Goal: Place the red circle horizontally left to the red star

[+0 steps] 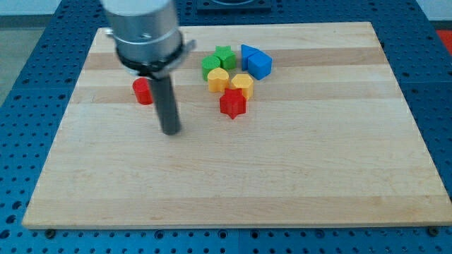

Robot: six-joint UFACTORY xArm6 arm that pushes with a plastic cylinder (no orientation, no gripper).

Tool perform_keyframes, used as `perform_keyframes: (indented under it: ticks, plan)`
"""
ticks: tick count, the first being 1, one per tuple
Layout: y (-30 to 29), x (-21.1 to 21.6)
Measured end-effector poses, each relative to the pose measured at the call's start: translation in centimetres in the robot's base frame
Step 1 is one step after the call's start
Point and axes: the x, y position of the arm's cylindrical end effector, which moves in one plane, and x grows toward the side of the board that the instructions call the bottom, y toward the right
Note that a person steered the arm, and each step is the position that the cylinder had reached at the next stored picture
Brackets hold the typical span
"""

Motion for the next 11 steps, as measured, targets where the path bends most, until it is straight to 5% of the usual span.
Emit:
perform_keyframes:
  ticks: [2,3,5,9,11]
  plan:
    - [-11.5,-3.7]
    - [-12.9,-8.0]
    - [-10.4,-9.9]
    - [-1.3,-7.0]
    - [-3.5,-9.4]
